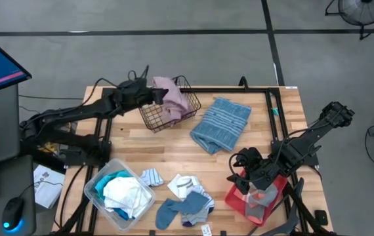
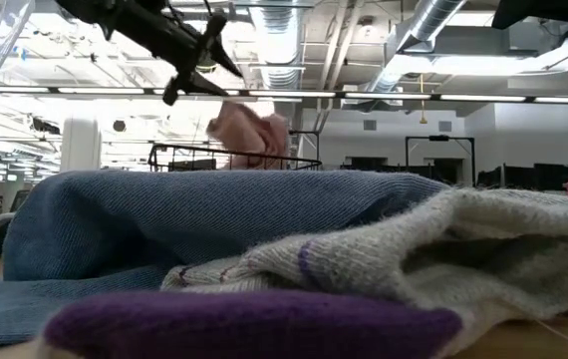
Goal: Pick & Place Cloths
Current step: Put the pink polo shirt into the black mesh basket
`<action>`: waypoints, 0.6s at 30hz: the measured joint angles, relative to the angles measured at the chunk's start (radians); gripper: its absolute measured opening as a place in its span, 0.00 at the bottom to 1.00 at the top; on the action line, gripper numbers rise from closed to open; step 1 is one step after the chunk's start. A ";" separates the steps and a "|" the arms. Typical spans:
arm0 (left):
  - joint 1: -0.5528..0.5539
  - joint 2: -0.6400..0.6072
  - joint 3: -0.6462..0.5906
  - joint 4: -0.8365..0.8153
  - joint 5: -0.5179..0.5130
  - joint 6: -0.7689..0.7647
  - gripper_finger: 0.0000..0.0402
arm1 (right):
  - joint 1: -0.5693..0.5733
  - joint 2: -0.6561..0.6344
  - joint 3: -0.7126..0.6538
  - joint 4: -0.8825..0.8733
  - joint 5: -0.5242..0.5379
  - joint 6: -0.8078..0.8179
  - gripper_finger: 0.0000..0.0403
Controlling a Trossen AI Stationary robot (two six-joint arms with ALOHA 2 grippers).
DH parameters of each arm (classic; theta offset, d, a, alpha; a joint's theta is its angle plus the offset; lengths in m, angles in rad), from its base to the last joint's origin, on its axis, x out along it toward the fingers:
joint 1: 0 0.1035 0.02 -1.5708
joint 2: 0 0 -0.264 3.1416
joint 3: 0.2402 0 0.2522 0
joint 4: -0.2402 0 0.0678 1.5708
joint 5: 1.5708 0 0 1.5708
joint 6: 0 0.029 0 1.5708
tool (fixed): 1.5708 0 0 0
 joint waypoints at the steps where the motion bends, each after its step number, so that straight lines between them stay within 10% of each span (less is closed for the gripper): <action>1: 0.000 -0.019 0.000 -0.016 0.000 0.020 0.50 | 0.000 0.000 0.000 0.000 0.000 -0.001 0.81; 9: -0.005 -0.179 0.000 -0.188 0.007 0.058 0.47 | 0.000 0.000 0.000 0.000 0.008 -0.002 0.81; 18: -0.052 -0.109 0.000 -0.190 0.036 0.038 0.03 | 0.000 0.000 0.000 0.000 0.029 -0.020 0.81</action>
